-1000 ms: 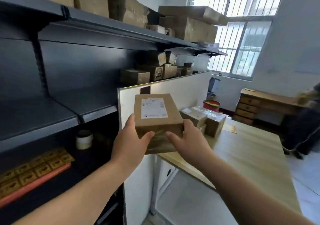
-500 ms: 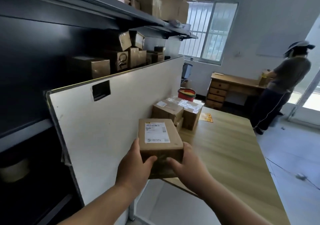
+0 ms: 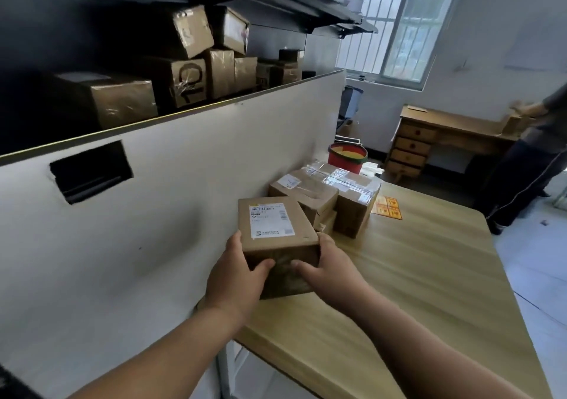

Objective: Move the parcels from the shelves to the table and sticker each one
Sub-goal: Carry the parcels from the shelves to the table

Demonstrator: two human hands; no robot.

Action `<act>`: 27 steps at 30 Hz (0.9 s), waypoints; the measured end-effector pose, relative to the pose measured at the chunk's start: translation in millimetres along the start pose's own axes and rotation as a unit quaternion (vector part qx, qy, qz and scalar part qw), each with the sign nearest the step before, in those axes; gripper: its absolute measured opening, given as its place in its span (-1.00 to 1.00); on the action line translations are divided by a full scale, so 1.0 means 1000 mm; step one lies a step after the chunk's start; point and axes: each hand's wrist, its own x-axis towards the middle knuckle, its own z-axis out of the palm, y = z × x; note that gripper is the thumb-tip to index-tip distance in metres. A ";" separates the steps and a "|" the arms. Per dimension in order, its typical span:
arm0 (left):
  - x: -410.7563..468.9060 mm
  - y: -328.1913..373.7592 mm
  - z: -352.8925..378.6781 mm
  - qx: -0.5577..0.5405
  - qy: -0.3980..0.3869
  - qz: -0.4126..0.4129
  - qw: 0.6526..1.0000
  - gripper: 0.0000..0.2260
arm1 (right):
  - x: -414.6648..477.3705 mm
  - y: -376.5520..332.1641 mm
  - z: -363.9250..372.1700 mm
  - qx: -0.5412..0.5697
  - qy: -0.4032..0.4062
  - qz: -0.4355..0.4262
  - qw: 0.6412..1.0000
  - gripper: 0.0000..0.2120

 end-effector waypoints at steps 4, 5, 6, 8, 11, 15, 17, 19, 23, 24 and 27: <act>0.043 0.013 0.045 -0.004 0.041 -0.057 0.997 -0.35 | 0.072 0.026 -0.022 0.005 -0.060 -0.016 0.998 -0.42; 0.053 0.017 0.056 -0.005 0.049 -0.075 0.996 -0.33 | 0.090 0.034 -0.027 0.006 -0.073 -0.016 0.997 -0.42; 0.063 0.019 0.067 -0.006 0.055 -0.091 0.994 -0.31 | 0.107 0.041 -0.031 0.008 -0.084 -0.018 0.996 -0.41; 0.081 0.021 0.087 -0.008 0.061 -0.116 0.991 -0.25 | 0.138 0.056 -0.036 0.015 -0.102 -0.021 0.994 -0.39; 0.101 0.018 0.111 -0.009 0.051 -0.147 0.988 -0.18 | 0.177 0.075 -0.039 0.020 -0.131 -0.017 0.991 -0.31; 0.114 0.013 0.135 0.002 0.037 -0.164 0.986 -0.15 | 0.214 0.096 -0.036 0.025 -0.156 -0.018 0.987 -0.26; 0.116 0.010 0.145 0.016 0.016 -0.162 0.986 -0.15 | 0.228 0.106 -0.034 0.036 -0.158 -0.012 0.987 -0.23; 0.118 0.007 0.150 0.039 -0.004 -0.161 0.986 -0.15 | 0.237 0.114 -0.033 0.030 -0.168 -0.007 0.985 -0.23; 0.122 0.002 0.150 0.085 -0.026 -0.141 0.986 -0.21 | 0.247 0.121 -0.034 -0.052 -0.176 -0.023 0.983 -0.27; 0.123 0.002 0.148 0.095 -0.023 -0.137 0.986 -0.23 | 0.248 0.119 -0.035 -0.078 -0.161 -0.035 0.983 -0.29; 0.129 -0.001 0.132 0.147 -0.001 -0.118 0.982 -0.26 | 0.246 0.104 -0.039 -0.142 -0.096 -0.084 0.982 -0.33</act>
